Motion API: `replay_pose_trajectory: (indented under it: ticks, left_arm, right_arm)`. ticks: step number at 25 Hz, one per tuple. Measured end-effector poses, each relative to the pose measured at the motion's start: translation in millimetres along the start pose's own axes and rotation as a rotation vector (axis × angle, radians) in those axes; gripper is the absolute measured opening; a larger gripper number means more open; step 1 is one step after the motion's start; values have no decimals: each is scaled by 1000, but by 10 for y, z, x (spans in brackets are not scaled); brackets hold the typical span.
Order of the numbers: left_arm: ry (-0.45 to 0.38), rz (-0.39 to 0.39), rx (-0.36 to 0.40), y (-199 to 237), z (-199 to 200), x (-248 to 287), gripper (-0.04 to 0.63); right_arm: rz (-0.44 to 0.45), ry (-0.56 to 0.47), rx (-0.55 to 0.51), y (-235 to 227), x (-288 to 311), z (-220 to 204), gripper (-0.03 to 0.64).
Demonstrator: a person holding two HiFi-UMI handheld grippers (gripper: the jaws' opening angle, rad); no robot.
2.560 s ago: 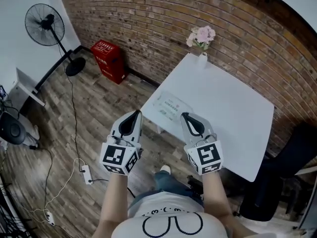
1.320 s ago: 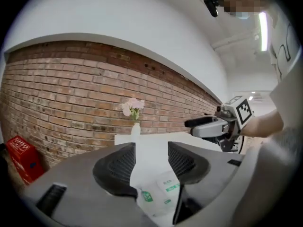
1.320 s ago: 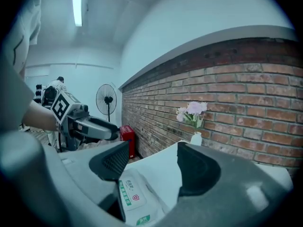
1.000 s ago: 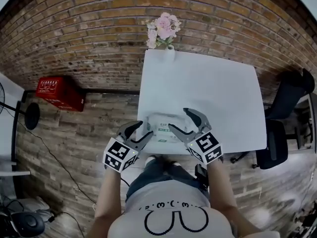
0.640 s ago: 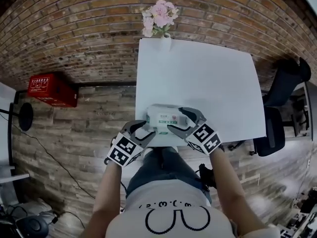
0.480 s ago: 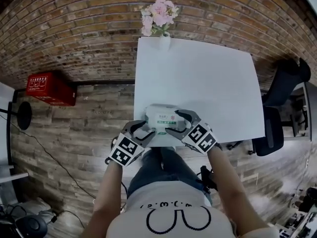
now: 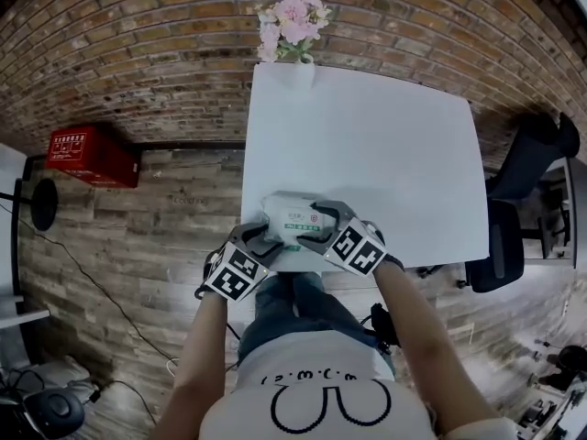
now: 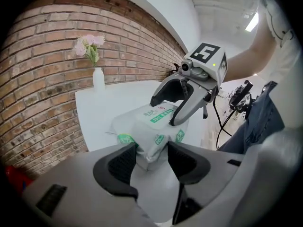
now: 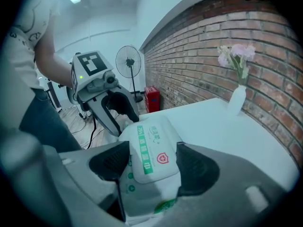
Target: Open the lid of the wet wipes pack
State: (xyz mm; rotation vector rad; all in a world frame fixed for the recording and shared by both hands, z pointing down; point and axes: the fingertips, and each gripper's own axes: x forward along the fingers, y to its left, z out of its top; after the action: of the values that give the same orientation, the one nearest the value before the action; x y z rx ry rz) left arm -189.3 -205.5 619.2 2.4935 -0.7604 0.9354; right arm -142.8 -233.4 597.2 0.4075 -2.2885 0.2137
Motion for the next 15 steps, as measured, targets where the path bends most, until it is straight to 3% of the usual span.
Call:
replay_pose_trajectory:
  ticks: [15]
  left_arm:
    - [38,30,-3,34,-31,71,187]
  right_arm:
    - [79,-14,102,-63,20,-32,299]
